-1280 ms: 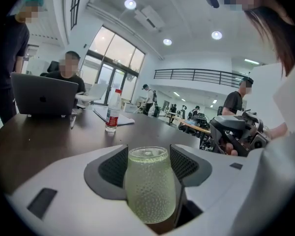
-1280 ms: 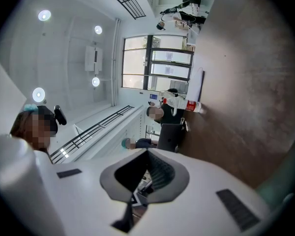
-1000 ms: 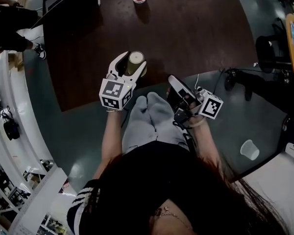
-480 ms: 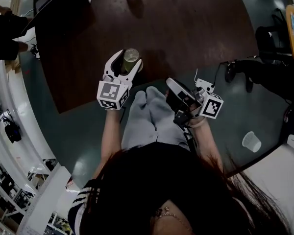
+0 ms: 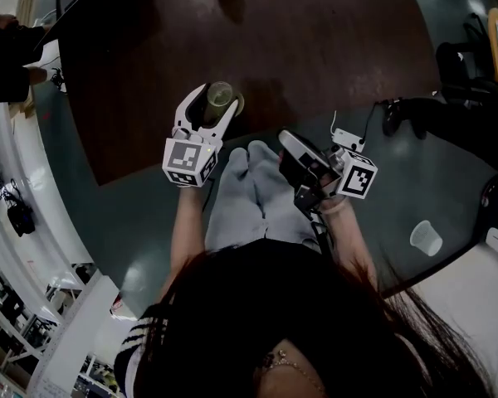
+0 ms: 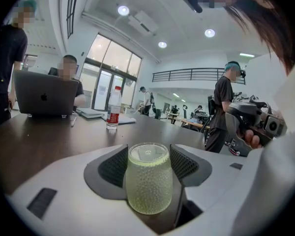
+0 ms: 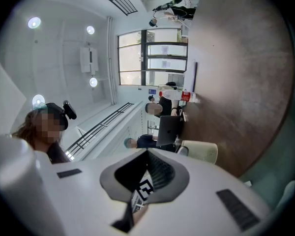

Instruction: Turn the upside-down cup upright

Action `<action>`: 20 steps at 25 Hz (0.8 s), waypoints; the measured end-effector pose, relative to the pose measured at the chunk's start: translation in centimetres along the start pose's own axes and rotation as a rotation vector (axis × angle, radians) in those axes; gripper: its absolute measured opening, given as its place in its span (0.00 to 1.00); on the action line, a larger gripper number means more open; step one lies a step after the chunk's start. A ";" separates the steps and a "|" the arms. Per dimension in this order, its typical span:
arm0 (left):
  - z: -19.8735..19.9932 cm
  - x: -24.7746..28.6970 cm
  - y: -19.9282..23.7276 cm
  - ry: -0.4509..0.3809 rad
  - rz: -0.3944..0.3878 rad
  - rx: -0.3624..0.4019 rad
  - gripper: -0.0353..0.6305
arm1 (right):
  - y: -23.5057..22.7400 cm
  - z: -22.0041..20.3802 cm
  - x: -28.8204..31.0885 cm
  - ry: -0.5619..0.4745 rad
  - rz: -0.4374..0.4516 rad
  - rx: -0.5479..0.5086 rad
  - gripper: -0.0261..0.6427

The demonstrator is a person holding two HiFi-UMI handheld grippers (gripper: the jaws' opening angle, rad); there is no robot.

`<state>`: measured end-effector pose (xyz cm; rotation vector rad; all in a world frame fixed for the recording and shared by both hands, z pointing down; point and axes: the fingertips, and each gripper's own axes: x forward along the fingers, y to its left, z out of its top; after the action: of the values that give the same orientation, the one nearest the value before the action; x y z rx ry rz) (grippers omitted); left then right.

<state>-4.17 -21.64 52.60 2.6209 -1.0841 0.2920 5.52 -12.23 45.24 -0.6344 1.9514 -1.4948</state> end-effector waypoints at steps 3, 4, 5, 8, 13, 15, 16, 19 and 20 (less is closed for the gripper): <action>-0.2 -0.1 -0.3 0.005 -0.002 0.013 0.47 | 0.1 -0.1 0.1 0.008 0.005 -0.011 0.06; -0.3 -0.2 -0.4 0.005 -0.002 0.016 0.47 | 0.1 -0.1 0.2 0.010 0.008 -0.012 0.06; -0.4 -0.2 -0.4 0.005 -0.001 0.019 0.47 | 0.1 -0.2 0.2 0.010 0.009 -0.008 0.06; -0.5 -0.2 -0.7 0.006 -0.002 0.020 0.47 | 0.0 -0.3 0.1 0.008 0.006 0.011 0.06; -0.9 -0.1 -1.3 0.018 -0.011 0.047 0.47 | 0.3 -0.4 0.1 0.004 0.014 -0.001 0.06; -1.0 -0.1 -1.4 0.022 -0.007 0.064 0.47 | 0.5 -0.4 -0.1 -0.001 0.018 0.005 0.06; -1.0 -0.1 -1.6 0.023 -0.004 0.073 0.47 | 0.6 -0.5 -0.3 -0.002 0.017 0.006 0.06; -1.1 0.0 -2.4 0.027 0.002 0.108 0.47 | 0.9 -0.2 -1.3 -0.012 0.010 -0.007 0.06; -1.2 0.0 -2.5 0.029 0.003 0.123 0.47 | 0.9 -0.2 -1.5 -0.017 0.009 -0.007 0.06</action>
<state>-2.44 -19.55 53.27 2.7131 -1.0934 0.4083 6.49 -10.83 44.66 -0.6386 1.9447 -1.4737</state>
